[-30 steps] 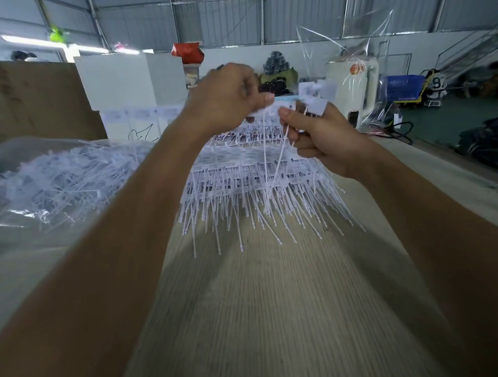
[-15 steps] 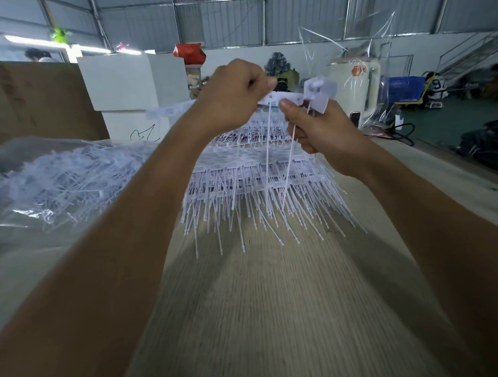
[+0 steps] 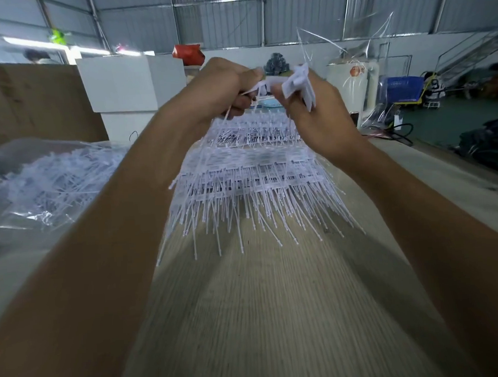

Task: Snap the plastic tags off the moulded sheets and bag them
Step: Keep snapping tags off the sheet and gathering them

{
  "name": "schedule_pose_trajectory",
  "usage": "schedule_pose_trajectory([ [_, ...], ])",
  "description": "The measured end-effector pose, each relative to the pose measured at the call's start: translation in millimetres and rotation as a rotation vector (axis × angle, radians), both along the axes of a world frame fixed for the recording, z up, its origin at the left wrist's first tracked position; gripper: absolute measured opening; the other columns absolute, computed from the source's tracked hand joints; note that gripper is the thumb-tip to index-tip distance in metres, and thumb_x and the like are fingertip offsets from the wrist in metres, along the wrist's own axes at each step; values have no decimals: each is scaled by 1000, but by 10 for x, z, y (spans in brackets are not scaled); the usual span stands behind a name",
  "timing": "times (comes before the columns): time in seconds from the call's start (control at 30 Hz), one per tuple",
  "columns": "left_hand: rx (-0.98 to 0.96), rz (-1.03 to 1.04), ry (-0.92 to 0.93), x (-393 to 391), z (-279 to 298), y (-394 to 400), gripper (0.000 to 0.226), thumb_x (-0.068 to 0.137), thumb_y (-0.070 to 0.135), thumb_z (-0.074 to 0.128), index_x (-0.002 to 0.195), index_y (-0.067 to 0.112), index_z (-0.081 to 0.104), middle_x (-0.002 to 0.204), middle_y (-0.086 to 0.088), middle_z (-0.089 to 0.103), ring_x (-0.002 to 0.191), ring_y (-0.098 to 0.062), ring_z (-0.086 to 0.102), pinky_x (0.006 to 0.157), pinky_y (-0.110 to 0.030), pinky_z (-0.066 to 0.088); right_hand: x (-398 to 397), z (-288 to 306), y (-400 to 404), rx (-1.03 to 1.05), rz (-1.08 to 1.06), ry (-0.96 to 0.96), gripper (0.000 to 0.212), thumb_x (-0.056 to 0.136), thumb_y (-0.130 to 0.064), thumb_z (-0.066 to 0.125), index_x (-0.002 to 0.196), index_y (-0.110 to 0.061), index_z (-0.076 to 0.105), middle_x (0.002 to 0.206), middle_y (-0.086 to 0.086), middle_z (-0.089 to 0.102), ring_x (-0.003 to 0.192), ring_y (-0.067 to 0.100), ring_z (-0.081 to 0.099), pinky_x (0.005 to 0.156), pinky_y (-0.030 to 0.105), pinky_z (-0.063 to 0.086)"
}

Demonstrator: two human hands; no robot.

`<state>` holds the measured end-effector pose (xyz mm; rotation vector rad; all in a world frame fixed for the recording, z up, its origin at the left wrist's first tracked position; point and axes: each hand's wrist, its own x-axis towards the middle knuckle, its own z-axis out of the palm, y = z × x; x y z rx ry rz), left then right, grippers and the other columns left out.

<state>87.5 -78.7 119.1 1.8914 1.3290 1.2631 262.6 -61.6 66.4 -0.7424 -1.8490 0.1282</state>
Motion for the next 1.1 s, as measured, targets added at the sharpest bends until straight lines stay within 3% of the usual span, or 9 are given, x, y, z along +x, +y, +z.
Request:
schedule_pose_trajectory([
  [0.07,103,27,74,-5,6,-1,38,102,30,58,69,11,58,48,9,46,43,-7,43,50,-20,34,-45,25,-38,-108,30,78,24,106,-38,46,84,-40,54,66,-35,57,64,-19,52,63,5,37],
  [0.13,178,89,197,7,-12,23,43,102,32,58,62,17,52,52,7,45,44,-3,47,57,-23,38,-56,29,-40,-174,26,84,29,107,-42,42,81,-37,54,60,-20,54,53,-8,47,63,19,38],
  [0.3,292,249,490,38,-84,106,42,104,35,51,67,16,51,63,-2,48,60,-20,47,63,-30,34,-67,73,-98,-308,131,48,38,108,-37,43,78,-16,52,60,-5,50,51,6,41,56,24,35],
  [0.47,644,614,975,36,-189,98,13,92,6,54,94,18,59,89,-17,68,89,-39,63,82,-42,40,-198,130,-216,-452,283,-40,35,108,-38,43,93,-8,55,54,3,47,47,13,35,46,23,29],
  [0.53,613,617,912,-61,-206,142,14,96,10,52,102,15,64,91,-18,69,88,-39,64,83,-42,43,-257,203,-267,-400,304,8,36,108,-35,43,90,-7,58,51,-2,49,43,10,38,44,21,31],
  [0.67,416,409,573,-118,-166,157,34,105,29,46,72,23,47,69,-1,56,74,-31,57,68,-36,41,-286,349,-301,-328,278,203,32,109,-32,43,83,-15,50,52,-1,49,44,11,39,42,20,30],
  [0.8,391,186,406,-33,-77,77,27,106,24,45,82,18,54,69,7,55,68,-13,58,66,-29,41,-196,294,-222,-318,214,318,29,108,-28,45,83,-15,50,50,-13,42,42,1,36,43,15,30],
  [0.97,363,46,284,51,-37,-10,29,101,17,49,74,20,62,64,2,57,56,-9,50,63,-29,38,-95,228,-104,-243,130,272,21,98,-16,66,88,2,66,73,0,67,69,1,60,67,20,50],
  [1.1,318,2,244,35,-32,-47,20,97,8,50,89,1,67,65,-1,58,53,-2,51,55,-18,39,-40,206,-81,-262,122,196,13,94,-17,71,86,-7,69,69,-17,66,66,-4,61,65,15,47],
])
